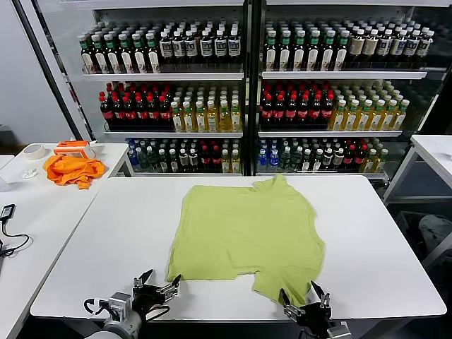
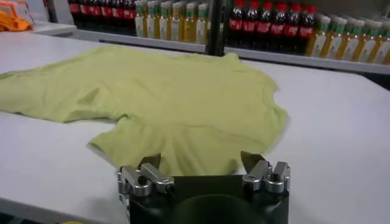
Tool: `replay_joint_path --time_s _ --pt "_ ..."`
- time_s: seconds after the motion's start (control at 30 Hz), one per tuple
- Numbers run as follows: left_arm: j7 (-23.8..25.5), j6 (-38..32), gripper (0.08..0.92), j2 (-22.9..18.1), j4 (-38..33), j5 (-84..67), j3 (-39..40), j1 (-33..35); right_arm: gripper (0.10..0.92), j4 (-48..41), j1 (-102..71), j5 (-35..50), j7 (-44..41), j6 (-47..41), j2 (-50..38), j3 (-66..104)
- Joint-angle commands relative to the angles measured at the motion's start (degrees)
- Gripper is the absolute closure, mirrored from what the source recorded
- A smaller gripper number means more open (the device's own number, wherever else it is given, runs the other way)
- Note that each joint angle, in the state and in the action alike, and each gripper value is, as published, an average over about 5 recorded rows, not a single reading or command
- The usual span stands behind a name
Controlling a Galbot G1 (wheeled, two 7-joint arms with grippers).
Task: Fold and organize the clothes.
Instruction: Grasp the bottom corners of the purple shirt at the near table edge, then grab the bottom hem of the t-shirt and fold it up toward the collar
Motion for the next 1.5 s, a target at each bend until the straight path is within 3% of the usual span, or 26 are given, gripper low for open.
replay_joint_path --time_s 0.03,0.53,0.73,1.2,1.37,1.5 --pt "0.24 -0.84 0.337 -0.09 1.11 -0.26 0.37 0.58 0.474 -0.18 -0.65 3.25 1.07 -1.66 0.07 -0.59" --pt "1.48 -2.53 0.77 -0.35 1.31 0.35 1.6 -0.1 0.884 -0.12 0.54 4.11 -1.14 -0.53 -0.36 0.97" --pt "-0.6 -3.46 0.908 -0.11 -4.15 -1.18 0.26 1.85 0.919 5.41 -3.53 4.01 -2.24 -0.91 -0.96 2.81" --pt "-3.12 -3.6 0.918 3.85 -18.97 -0.2 -6.58 22.01 0.919 15.79 -17.54 -0.49 -1.18 -0.41 -2.84 5.01" --pt "-4.39 -2.29 0.918 4.64 -23.19 -0.95 -8.04 24.27 0.919 17.59 -16.51 -0.05 -0.67 -0.66 -3.37 5.23" --pt "-3.99 -2.31 0.918 5.43 -22.58 -3.15 -8.42 19.77 0.919 16.41 -11.32 1.57 -0.6 -1.31 -3.7 5.42"
